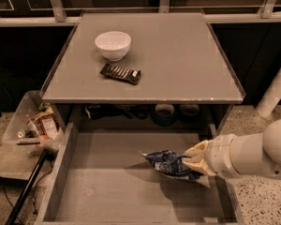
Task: Place blue chip bag into top drawer
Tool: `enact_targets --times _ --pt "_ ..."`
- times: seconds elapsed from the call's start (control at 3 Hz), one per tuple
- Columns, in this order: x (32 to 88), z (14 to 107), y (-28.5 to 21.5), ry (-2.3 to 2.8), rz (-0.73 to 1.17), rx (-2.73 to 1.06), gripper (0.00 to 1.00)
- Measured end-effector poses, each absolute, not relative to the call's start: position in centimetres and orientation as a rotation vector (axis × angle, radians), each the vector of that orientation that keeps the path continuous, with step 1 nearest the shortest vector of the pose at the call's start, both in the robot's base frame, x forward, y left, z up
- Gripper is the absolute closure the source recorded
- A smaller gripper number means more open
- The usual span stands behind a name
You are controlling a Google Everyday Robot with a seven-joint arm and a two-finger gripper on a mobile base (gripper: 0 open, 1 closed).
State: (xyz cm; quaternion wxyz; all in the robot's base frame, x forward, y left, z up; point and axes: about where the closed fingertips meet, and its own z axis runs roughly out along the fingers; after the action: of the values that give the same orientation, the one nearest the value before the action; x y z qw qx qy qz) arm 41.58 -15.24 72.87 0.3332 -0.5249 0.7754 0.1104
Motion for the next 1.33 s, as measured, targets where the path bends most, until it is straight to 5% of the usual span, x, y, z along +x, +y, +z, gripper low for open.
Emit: enact_targets --times 0.67,1.33 --pt "41.3 69.4 -15.3 2.113 0.297 -1.237 1.00" --pt "41.3 69.3 -15.3 2.114 0.295 -1.236 0.58"
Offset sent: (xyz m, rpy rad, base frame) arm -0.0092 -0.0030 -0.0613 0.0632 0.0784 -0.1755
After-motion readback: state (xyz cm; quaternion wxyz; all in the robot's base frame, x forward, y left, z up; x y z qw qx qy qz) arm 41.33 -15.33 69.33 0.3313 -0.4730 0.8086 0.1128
